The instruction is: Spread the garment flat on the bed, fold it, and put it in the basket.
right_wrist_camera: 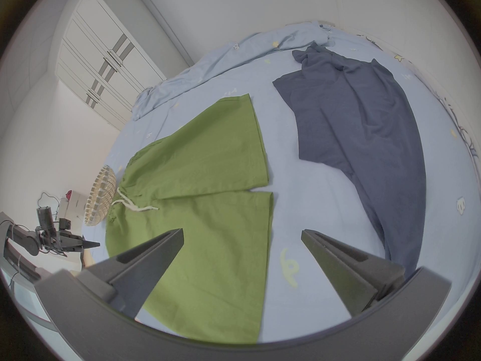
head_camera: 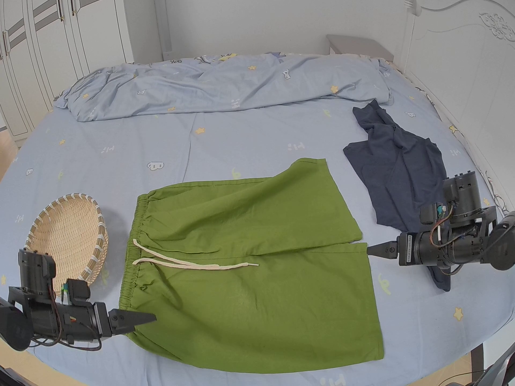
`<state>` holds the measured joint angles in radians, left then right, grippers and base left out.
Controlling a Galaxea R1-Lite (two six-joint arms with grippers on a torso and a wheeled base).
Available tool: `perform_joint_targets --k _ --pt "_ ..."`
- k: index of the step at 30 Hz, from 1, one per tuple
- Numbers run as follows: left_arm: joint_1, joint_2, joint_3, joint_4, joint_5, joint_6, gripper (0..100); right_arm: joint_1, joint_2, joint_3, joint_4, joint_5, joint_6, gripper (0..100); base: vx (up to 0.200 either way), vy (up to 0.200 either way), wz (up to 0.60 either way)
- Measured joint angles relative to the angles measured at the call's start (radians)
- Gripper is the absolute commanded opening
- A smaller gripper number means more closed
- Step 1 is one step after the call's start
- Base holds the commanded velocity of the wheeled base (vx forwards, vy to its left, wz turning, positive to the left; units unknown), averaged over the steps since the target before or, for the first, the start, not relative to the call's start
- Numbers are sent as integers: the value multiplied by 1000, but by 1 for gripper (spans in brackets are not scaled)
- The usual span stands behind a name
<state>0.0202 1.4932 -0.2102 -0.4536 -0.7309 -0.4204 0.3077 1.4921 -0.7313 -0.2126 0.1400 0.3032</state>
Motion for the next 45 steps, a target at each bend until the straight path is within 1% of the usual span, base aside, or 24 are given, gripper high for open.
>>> perform_joint_targets --k 6,8,11,13,16,18,24,28,34,42,43,45 --pt "13 -11 72 0 1 25 100 1 -55 48 -3 6 4 100 0 0 0" --pt "26 15 78 -1 2 71 100 1 -63 55 -3 6 4 100 0 0 0" --pt "69 80 79 -1 4 197 100 -1 -71 64 -4 6 5 100 0 0 0" --pt "119 135 79 -1 5 271 100 -6 -73 71 -5 7 6 100 0 0 0" --pt "177 198 74 -2 8 334 100 -14 -75 82 -11 7 7 100 0 0 0" --pt "206 231 69 -3 10 355 100 -20 -75 90 -24 7 8 100 0 0 0" --pt "236 284 56 -4 8 360 100 -23 -74 99 -29 7 8 100 0 0 0" --pt "244 306 14 -4 4 358 100 -20 -74 104 -34 7 8 100 0 0 0" --pt "244 329 -46 -4 -7 352 100 -19 -74 109 -37 6 10 100 0 0 0" --pt "223 347 -65 -6 -7 352 100 -19 -73 123 -70 6 10 100 0 0 0" --pt "221 347 -65 -6 -7 352 0 -19 -73 125 -70 6 10 100 0 0 0" --pt "217 347 -65 -6 -7 352 0 -21 -73 127 -70 5 10 100 0 0 0"
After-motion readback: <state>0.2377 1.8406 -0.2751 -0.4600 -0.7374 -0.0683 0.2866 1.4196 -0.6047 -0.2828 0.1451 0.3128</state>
